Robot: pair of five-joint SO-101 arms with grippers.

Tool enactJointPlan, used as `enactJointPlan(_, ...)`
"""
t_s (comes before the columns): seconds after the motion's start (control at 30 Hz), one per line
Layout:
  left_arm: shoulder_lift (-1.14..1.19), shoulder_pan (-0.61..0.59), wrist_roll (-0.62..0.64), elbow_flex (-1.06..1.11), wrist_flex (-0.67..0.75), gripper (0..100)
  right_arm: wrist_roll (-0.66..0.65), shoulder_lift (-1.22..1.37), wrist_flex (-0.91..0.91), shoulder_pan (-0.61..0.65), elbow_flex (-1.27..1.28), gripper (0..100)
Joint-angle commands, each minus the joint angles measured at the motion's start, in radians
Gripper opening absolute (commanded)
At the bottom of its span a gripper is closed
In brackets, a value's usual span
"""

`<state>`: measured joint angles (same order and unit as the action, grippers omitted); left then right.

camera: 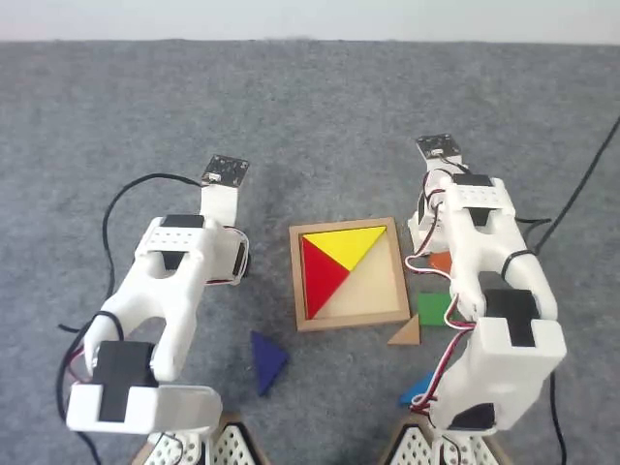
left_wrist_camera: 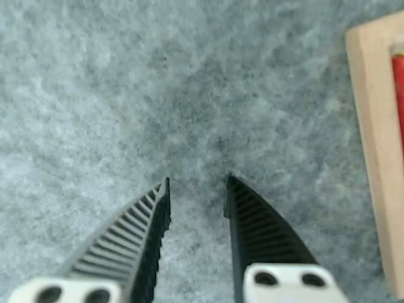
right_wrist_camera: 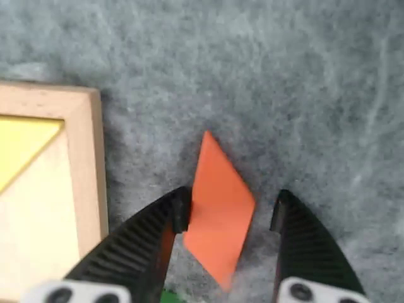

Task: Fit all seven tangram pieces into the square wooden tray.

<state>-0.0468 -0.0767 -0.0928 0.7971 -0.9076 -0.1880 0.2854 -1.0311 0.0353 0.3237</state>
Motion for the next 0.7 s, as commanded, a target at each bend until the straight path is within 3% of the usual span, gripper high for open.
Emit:
enactJointPlan(0.0, 0.0, 0.005, -0.014, -0.036, 0.014, 14, 0.044, -0.136, -0.016, -0.044, -0.006, 23.1)
enactJointPlan(0.1, 0.0, 0.005, -0.014, -0.036, 0.014, 14, 0.038, -0.314, -0.022, -0.036, 0.081, 23.1)
enactJointPlan(0.23, 0.0, 0.005, -0.014, -0.038, 0.014, 14, 0.031, -0.449, 0.039, 0.068, 0.267, 24.4)
enactJointPlan(0.37, 0.0, 0.005, -0.014, -0.038, 0.014, 14, 0.035, -0.424, 0.094, 0.122, 0.339, 28.4)
enactJointPlan(0.67, 0.0, 0.031, -0.015, -0.036, 0.014, 14, 0.046, -0.217, 0.093, 0.064, 0.222, 26.3)
